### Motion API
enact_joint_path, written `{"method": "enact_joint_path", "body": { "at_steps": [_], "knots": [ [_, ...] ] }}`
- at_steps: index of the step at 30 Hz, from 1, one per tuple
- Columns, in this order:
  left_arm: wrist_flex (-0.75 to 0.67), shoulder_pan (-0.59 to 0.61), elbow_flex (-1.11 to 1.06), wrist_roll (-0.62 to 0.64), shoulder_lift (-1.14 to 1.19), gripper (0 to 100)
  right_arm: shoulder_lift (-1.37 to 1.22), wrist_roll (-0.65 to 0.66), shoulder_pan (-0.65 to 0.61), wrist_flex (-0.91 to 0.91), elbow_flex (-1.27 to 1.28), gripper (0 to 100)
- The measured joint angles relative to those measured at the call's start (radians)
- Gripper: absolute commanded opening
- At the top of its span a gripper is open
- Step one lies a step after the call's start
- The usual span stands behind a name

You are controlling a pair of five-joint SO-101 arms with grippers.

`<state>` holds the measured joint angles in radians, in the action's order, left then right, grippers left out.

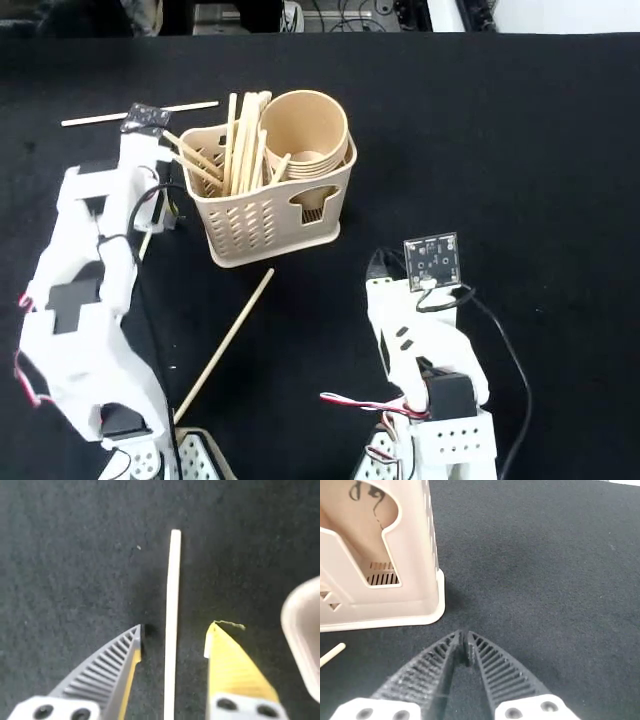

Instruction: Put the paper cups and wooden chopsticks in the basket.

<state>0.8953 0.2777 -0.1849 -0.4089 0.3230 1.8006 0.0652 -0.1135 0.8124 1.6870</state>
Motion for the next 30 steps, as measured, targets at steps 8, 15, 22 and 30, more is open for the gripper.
{"method": "enact_joint_path", "body": {
  "at_steps": [8, 15, 22, 30],
  "knots": [
    [0.238, -0.002, 0.293, -0.003, 0.201, 2, 0.0, 0.0, 0.0, 0.0, 0.0, 1.7],
    [0.482, 0.005, 0.422, -0.091, 0.25, 3, 0.0, 0.0, 0.0, 0.0, 0.0, 1.7],
    [0.614, 0.003, 0.448, -0.091, 0.198, 3, 0.0, 0.0, 0.0, 0.0, 0.0, 1.7],
    [0.462, 0.003, 0.167, 0.083, -0.239, 3, 0.0, 0.0, 0.0, 0.0, 0.0, 1.7]
  ]
}}
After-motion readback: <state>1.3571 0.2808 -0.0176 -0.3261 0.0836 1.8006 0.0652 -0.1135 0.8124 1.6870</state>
